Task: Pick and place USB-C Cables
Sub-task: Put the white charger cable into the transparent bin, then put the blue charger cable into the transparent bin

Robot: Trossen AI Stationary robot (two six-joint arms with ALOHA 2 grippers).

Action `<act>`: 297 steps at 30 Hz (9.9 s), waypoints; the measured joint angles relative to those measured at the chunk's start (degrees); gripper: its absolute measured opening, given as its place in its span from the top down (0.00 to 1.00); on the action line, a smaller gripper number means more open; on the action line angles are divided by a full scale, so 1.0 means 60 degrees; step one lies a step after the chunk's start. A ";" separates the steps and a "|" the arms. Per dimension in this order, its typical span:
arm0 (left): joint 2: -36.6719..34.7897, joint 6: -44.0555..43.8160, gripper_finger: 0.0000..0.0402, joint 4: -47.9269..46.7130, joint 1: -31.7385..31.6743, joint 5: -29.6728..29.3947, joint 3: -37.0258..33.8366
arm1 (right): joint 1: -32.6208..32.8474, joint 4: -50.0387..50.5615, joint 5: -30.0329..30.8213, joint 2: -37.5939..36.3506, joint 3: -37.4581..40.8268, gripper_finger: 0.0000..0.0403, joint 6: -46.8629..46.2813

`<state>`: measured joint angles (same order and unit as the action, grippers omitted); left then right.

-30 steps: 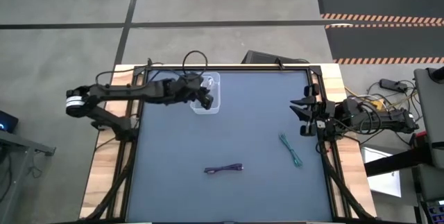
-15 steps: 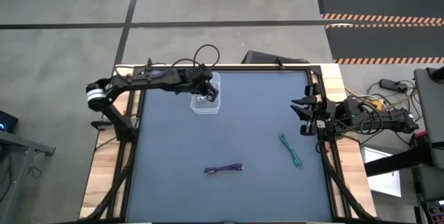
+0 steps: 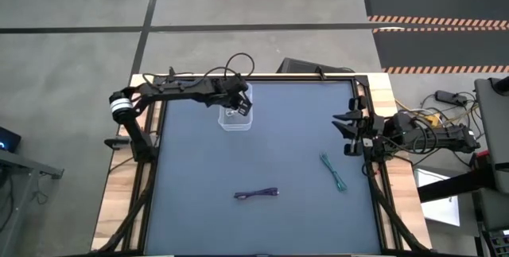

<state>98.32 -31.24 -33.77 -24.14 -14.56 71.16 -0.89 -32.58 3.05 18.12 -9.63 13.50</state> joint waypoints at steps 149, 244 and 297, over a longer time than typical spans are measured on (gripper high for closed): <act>0.0466 -0.0253 0.93 0.0851 -0.0022 -0.0147 -0.0701 | -0.0004 0.2029 0.0251 -0.3014 0.0546 0.83 0.0434; -0.1557 0.0819 0.80 0.1321 0.0741 0.0107 -0.0745 | -0.0004 0.2095 0.0251 -0.2771 0.0532 0.83 0.0328; -0.4682 0.4257 0.80 0.3504 0.6207 -0.0195 -0.3547 | 0.0419 0.7122 -0.0240 0.2764 -0.2154 0.83 -0.8178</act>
<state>70.23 -5.69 -12.75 13.10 -15.73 49.88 1.63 10.15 1.61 34.70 -22.55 -35.57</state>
